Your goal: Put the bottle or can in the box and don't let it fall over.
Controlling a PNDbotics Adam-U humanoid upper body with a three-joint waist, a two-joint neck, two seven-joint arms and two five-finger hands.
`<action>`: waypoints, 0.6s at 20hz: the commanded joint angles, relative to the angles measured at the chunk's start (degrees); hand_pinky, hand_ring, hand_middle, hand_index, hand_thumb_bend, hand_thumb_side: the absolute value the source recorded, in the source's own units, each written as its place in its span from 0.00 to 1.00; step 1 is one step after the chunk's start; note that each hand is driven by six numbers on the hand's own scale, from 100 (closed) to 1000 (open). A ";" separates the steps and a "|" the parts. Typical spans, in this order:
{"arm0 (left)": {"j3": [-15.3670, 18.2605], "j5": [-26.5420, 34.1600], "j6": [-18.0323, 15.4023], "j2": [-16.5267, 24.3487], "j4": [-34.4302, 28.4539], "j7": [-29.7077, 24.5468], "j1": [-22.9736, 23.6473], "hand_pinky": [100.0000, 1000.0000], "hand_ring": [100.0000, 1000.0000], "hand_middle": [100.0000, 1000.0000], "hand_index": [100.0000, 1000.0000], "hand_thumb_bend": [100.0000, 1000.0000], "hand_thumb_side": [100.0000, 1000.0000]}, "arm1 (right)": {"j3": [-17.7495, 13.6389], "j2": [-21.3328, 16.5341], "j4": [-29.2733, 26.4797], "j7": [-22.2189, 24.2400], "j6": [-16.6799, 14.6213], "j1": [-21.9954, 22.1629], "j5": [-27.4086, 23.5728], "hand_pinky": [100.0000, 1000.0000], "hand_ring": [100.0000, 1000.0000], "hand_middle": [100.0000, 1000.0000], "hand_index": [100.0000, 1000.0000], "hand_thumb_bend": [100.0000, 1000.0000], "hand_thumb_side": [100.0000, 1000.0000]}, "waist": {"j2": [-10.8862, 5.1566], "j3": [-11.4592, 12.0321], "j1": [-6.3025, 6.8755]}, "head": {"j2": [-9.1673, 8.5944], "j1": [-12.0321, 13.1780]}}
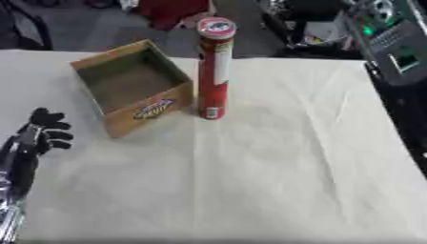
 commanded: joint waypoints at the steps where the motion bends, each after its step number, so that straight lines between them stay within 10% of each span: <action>1: -0.56 -0.24 -0.18 0.88 -1.19 -0.75 -1.44 0.58 0.58 0.59 0.78 0.45 0.93 | 0.62 1.63 4.83 3.32 -1.07 -3.19 1.09 0.77 0.87 0.90 1.00 0.00 0.88 | -0.22 0.65 0.08 | -1.39 -2.73; 12: -1.16 -0.01 -0.27 0.58 -1.28 -1.91 -2.64 0.58 0.58 0.59 0.78 0.45 0.94 | -2.84 9.63 18.35 9.37 -4.16 -8.78 19.59 0.97 1.00 0.96 1.00 0.00 0.87 | 0.07 3.09 0.36 | -2.80 -7.24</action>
